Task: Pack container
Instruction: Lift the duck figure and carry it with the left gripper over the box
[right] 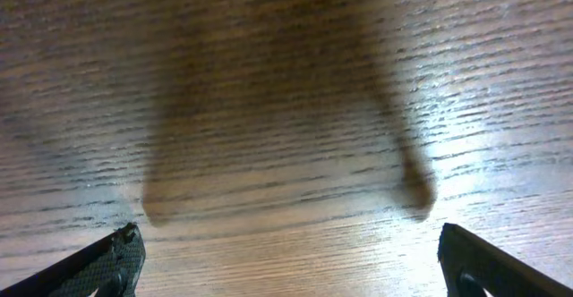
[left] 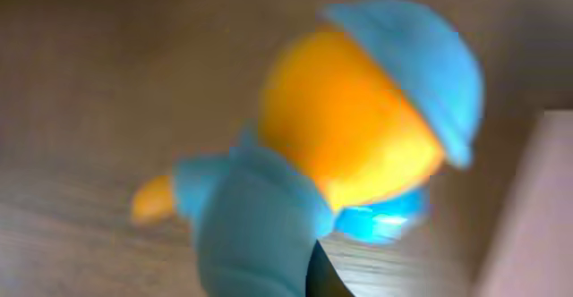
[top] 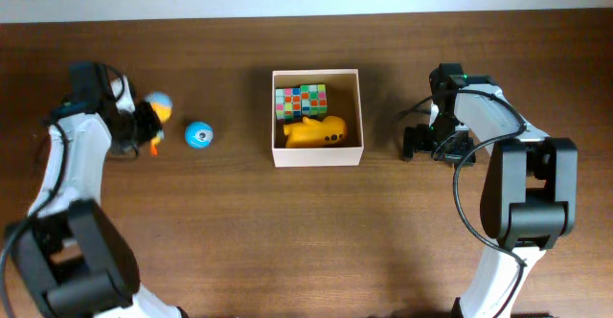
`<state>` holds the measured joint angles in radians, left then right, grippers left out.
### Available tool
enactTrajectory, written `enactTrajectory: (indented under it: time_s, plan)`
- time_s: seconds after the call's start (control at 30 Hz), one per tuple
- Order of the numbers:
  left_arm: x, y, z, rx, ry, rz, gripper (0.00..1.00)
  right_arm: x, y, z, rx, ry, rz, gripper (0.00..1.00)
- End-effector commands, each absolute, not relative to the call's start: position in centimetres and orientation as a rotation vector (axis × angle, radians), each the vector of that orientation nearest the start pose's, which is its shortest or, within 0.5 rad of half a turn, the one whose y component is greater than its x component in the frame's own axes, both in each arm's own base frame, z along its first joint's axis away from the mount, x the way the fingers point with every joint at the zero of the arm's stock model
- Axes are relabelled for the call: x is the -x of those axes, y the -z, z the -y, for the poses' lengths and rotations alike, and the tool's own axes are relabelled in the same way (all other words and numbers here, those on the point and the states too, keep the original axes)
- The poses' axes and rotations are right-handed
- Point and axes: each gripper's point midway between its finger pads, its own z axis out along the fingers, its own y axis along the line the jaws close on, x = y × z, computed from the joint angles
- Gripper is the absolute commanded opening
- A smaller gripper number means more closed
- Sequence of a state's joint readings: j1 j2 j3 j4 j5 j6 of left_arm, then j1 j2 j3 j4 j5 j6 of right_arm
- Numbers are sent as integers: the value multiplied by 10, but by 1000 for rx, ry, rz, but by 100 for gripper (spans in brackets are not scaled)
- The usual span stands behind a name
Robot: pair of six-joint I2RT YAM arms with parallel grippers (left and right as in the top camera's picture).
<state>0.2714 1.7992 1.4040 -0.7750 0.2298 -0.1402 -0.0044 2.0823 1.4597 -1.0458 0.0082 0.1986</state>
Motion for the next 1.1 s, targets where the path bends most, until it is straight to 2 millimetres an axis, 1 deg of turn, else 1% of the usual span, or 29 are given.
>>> enactTrajectory:
  time_s: [0.0,0.1,0.2,0.23,0.27,0.3,0.33,0.47,0.53,0.63,0.73,0.9,1.0,1.07]
  plan:
    - [-430,-202,-39,146,349,-2478,2,-359,-8,7,-320,51,-3212,99]
    - [-424,-240,-8,-42,365,-2385,2,-359,-8,7,-320,51,-3212,99]
    - [-415,-265,32,-271,380,-2304,2,-359,-8,7,-320,51,-3212,99]
    - [-410,-272,54,-379,390,-2272,2,-359,-8,7,-320,51,-3212,99]
    - [-407,-274,69,-448,395,-2255,2,-359,-8,7,-320,51,-3212,99]
    - [-403,-274,89,-540,403,-2236,2,-359,-8,7,-320,51,-3212,99]
    - [-399,-273,104,-612,409,-2221,2,-359,-8,7,-320,51,-3212,99]
    - [-388,-260,159,-886,426,-2158,2,-359,-8,7,-320,51,-3212,99]
    - [-386,-251,182,-970,445,-2137,2,-359,-8,7,-320,51,-3212,99]
    - [-390,-233,207,-1031,466,-2135,2,-359,-8,7,-320,51,-3212,99]
    - [-396,-208,226,-1057,500,-2164,2,-359,-8,7,-320,51,-3212,99]
    - [-411,-161,247,-980,571,-2271,2,-359,-8,7,-320,51,-3212,99]
    - [-416,-141,255,-972,588,-2301,2,-359,-8,7,-320,51,-3212,99]
    - [-419,-133,262,-985,592,-2294,2,-359,-8,7,-320,51,-3212,99]
